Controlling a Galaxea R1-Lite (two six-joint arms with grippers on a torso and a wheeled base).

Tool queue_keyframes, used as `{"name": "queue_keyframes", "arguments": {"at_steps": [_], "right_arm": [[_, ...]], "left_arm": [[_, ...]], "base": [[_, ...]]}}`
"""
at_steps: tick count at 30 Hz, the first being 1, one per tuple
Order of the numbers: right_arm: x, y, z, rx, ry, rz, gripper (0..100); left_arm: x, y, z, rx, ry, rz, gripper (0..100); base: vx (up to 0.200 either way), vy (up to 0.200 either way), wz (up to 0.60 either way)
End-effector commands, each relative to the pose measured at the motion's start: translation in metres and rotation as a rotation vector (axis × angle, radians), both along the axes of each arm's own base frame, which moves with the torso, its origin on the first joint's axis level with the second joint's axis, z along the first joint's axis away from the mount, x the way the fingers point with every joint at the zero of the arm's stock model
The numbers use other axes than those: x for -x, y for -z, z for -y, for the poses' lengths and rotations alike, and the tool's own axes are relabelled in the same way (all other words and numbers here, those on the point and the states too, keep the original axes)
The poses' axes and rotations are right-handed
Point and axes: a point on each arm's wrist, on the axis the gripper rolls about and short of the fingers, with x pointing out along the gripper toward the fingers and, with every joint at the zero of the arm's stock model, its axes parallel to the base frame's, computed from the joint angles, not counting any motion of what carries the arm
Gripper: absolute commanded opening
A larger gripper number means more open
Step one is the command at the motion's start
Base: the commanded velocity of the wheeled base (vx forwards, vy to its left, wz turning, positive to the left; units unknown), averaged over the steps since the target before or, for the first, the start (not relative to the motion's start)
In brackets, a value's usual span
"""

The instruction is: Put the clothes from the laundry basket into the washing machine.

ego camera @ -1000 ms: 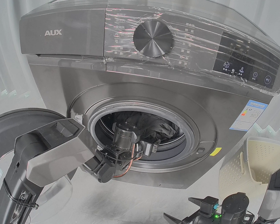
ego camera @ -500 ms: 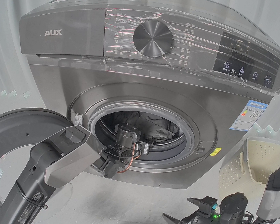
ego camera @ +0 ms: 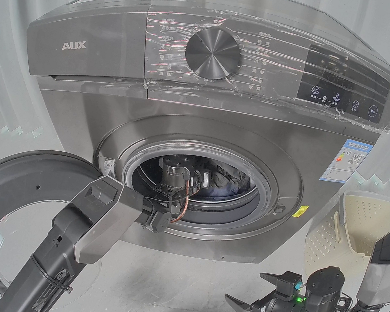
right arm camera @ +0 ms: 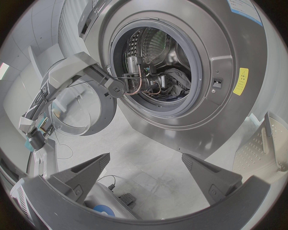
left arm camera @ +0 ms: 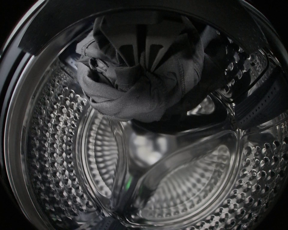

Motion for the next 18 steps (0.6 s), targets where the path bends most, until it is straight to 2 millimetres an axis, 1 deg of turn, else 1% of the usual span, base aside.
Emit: {"name": "queue_keyframes", "arguments": {"at_steps": [1, 5, 10, 11, 12, 14, 15, 18], "right_arm": [[0.0, 0.0, -0.001, -0.001, -0.002, 0.001, 100], [0.0, 0.0, -0.001, -0.001, -0.005, 0.001, 100], [0.0, 0.0, -0.001, -0.001, -0.002, 0.001, 100], [0.0, 0.0, -0.001, -0.001, -0.002, 0.001, 100], [0.0, 0.0, -0.001, -0.001, -0.002, 0.001, 100], [0.0, 0.0, -0.001, -0.001, -0.002, 0.001, 100], [0.0, 0.0, -0.001, -0.001, -0.001, 0.001, 100], [-0.001, 0.0, 0.0, -0.001, 0.001, 0.001, 100]], "left_arm": [[-0.011, 0.014, -0.006, 0.019, -0.031, 0.022, 0], [-0.013, 0.013, -0.01, 0.023, -0.038, 0.025, 0], [-0.012, 0.014, -0.009, 0.024, -0.035, 0.022, 0], [-0.011, 0.013, -0.008, 0.026, -0.034, 0.023, 100], [-0.011, 0.013, -0.008, 0.026, -0.034, 0.023, 100], [-0.008, 0.006, -0.003, 0.043, -0.022, 0.03, 100], [-0.006, -0.005, -0.001, 0.058, -0.017, 0.044, 100], [0.005, -0.008, 0.002, 0.037, -0.004, 0.008, 100]], "base": [[0.0, 0.0, 0.0], [0.0, 0.0, 0.0], [0.0, 0.0, 0.0], [0.0, 0.0, 0.0], [0.0, 0.0, 0.0], [0.0, 0.0, 0.0], [0.0, 0.0, 0.0], [0.0, 0.0, 0.0]]}}
